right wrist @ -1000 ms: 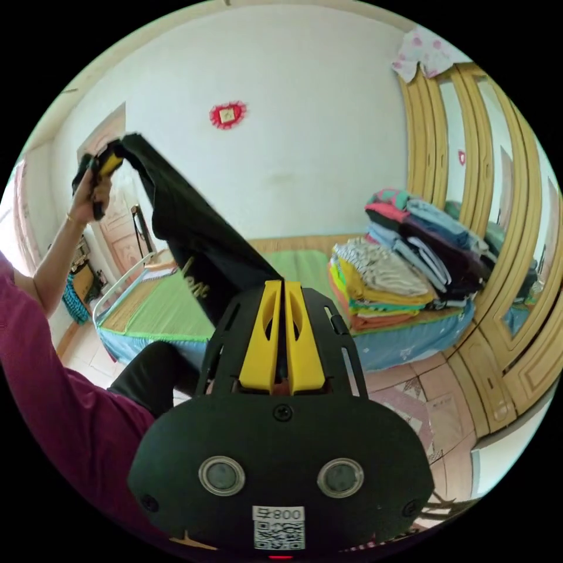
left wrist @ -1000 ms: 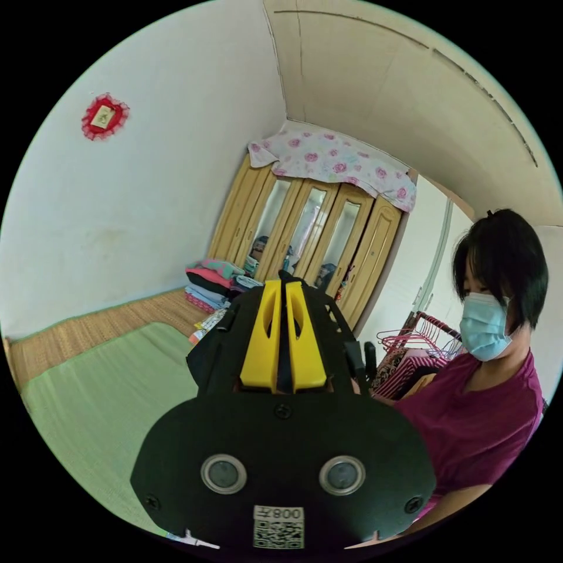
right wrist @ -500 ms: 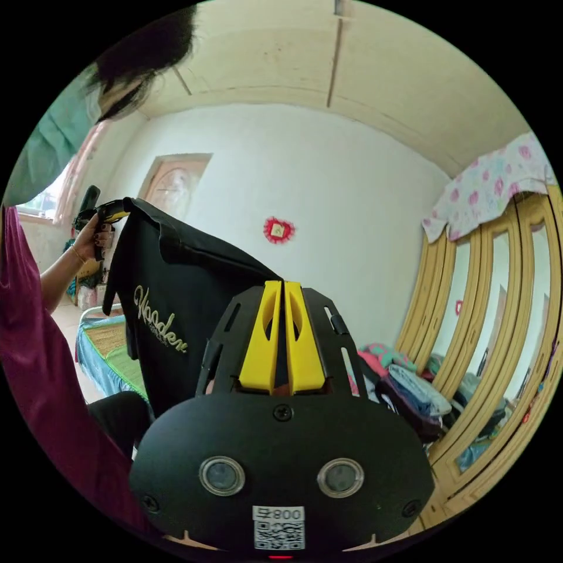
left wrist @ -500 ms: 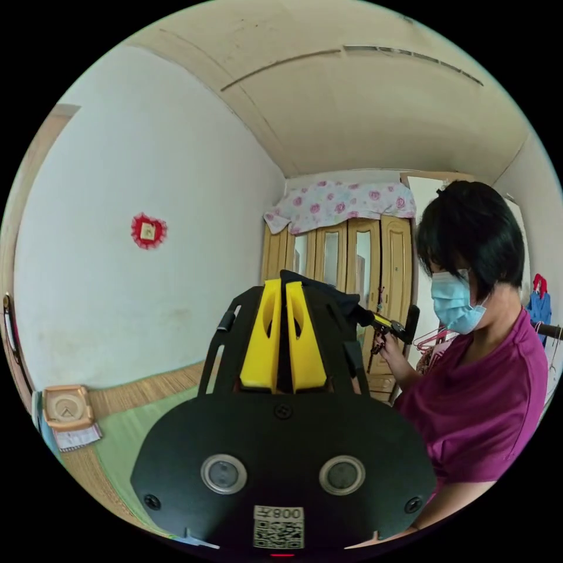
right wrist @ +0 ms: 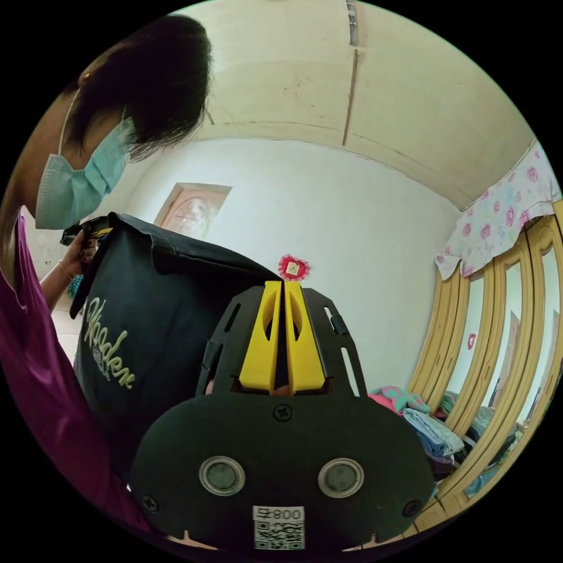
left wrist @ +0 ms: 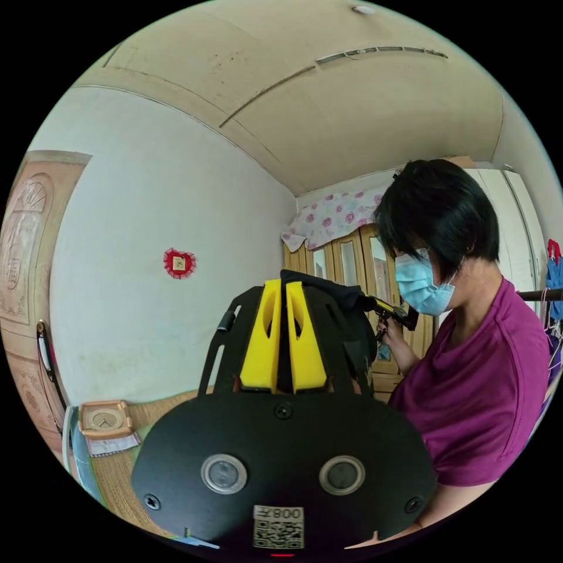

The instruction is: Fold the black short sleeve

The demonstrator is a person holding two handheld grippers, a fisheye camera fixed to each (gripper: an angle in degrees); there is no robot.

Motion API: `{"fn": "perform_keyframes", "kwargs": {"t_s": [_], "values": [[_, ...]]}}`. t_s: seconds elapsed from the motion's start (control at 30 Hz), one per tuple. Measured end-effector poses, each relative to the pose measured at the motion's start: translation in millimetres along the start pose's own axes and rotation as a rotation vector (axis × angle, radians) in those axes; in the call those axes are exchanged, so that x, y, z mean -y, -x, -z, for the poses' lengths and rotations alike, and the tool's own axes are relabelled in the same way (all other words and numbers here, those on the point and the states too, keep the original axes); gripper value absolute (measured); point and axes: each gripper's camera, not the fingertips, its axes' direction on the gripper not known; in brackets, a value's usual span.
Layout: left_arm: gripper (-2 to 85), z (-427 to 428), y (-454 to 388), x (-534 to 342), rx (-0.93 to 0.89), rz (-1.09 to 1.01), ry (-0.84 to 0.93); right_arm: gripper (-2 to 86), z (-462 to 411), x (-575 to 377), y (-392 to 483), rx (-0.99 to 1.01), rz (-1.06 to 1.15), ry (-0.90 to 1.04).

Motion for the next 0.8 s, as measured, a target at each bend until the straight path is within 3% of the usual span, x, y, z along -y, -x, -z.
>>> {"fn": "perform_keyframes", "kwargs": {"t_s": [0.17,0.37,0.63,0.7,0.8], "values": [[1.1,-44.3,50.2,-46.9,0.027,0.053,0.056,-0.2,-81.9,-39.3,28.9,0.047,0.005,0.078],[1.4,-160.4,168.3,-129.0,0.099,0.247,0.24,0.1,-269.1,-119.4,56.3,0.148,-0.024,0.287],[3.9,-353.8,366.7,-340.5,0.279,0.722,0.553,3.9,-630.1,-344.6,120.3,0.301,-0.206,0.874],[5.4,-391.5,397.7,-416.4,0.384,0.823,0.7,4.5,-682.1,-410.4,141.0,0.302,-0.258,1.016],[6.0,-412.1,401.9,-492.9,0.361,0.897,0.777,3.4,-726.4,-510.8,188.7,0.279,-0.227,1.196]]}}
